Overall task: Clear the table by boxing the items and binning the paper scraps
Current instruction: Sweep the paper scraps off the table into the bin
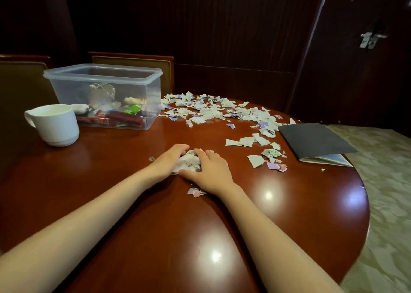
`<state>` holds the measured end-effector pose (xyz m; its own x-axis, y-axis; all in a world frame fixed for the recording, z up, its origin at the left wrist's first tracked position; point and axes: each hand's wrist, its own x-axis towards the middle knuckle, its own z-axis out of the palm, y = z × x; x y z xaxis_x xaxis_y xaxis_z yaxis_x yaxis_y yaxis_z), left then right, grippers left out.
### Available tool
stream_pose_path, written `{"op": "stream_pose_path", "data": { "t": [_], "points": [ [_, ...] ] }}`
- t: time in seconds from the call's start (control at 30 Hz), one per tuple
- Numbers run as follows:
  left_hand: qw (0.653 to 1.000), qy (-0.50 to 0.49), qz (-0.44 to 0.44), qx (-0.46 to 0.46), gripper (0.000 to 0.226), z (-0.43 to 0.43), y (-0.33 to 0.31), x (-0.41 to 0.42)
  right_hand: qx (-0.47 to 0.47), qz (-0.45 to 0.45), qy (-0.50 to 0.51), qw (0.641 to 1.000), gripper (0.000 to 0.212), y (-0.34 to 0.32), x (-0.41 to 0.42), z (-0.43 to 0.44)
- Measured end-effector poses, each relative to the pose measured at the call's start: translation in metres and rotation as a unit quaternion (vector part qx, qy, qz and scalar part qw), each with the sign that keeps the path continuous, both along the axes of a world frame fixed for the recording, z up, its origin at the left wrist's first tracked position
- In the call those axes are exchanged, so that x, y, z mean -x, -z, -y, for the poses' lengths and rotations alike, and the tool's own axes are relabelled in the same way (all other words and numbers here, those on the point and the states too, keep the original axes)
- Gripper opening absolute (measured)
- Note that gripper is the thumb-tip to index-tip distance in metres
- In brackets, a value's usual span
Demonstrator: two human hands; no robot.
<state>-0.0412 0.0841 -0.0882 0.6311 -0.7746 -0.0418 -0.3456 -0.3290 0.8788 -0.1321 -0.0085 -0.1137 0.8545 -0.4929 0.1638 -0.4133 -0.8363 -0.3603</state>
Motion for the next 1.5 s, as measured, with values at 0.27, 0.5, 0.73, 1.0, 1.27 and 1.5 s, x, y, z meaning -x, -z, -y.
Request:
{"op": "stream_pose_path", "data": {
  "t": [0.27, 0.5, 0.73, 1.0, 1.27, 1.5],
  "points": [
    [0.986, 0.020, -0.104, 0.130, 0.048, 0.010, 0.013, 0.015, -0.114, 0.147, 0.001, 0.982, 0.013, -0.005, 0.006, 0.001],
    [0.977, 0.168, 0.115, -0.058, 0.132, -0.001, 0.013, 0.020, -0.153, 0.246, 0.120, 0.950, 0.034, -0.015, 0.023, 0.024],
    [0.931, 0.124, 0.288, -0.188, 0.121, 0.027, 0.016, 0.027, -0.205, 0.301, 0.192, 0.911, 0.041, -0.021, 0.038, 0.035],
    [0.927, 0.122, 0.317, -0.159, 0.060, 0.046, 0.016, 0.027, -0.216, 0.295, 0.225, 0.903, 0.042, -0.016, 0.045, 0.052],
    [0.890, 0.065, 0.450, -0.039, 0.027, 0.046, 0.019, 0.044, -0.217, 0.296, 0.235, 0.900, 0.030, -0.014, 0.047, 0.054],
    [0.875, 0.062, 0.480, -0.011, 0.018, 0.051, 0.014, 0.045, -0.220, 0.293, 0.233, 0.901, 0.040, -0.015, 0.053, 0.051]
  ]
}}
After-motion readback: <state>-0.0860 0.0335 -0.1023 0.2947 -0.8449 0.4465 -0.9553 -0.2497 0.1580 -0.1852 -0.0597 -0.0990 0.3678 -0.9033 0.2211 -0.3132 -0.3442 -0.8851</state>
